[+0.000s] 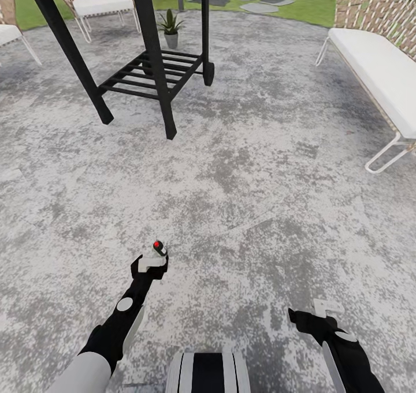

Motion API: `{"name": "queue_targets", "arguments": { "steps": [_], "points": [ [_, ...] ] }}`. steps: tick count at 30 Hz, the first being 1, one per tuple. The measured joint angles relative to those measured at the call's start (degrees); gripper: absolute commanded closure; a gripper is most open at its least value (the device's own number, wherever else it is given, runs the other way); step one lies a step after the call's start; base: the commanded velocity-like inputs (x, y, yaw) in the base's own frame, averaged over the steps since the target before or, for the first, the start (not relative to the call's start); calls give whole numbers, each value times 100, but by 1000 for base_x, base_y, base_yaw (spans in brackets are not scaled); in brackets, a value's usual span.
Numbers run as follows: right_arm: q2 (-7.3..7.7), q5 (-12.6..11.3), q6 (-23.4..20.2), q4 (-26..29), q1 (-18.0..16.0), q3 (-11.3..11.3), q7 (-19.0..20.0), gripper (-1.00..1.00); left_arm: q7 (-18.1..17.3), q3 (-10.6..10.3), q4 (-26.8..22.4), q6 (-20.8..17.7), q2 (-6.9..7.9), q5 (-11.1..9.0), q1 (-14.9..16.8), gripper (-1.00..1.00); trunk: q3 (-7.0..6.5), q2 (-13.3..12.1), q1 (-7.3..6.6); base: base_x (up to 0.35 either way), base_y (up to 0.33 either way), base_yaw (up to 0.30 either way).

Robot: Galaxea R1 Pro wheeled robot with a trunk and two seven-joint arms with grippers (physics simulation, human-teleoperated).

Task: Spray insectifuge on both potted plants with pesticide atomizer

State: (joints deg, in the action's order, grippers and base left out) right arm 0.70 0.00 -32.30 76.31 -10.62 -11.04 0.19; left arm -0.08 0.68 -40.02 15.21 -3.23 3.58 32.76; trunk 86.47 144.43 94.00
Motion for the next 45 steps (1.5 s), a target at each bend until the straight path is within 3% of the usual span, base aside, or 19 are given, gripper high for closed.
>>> {"name": "queue_targets", "arguments": {
  "steps": [23,45],
  "points": [
    [0,0,2,9,0,-2,-3,-100,5,-5,0,0,0,-8,0,-100,33,0,-1,112,-56,36],
    [0,0,2,6,0,-2,-1,-100,0,-5,0,7,0,-8,0,-100,49,0,0,5,-3,55]
  ]
}}
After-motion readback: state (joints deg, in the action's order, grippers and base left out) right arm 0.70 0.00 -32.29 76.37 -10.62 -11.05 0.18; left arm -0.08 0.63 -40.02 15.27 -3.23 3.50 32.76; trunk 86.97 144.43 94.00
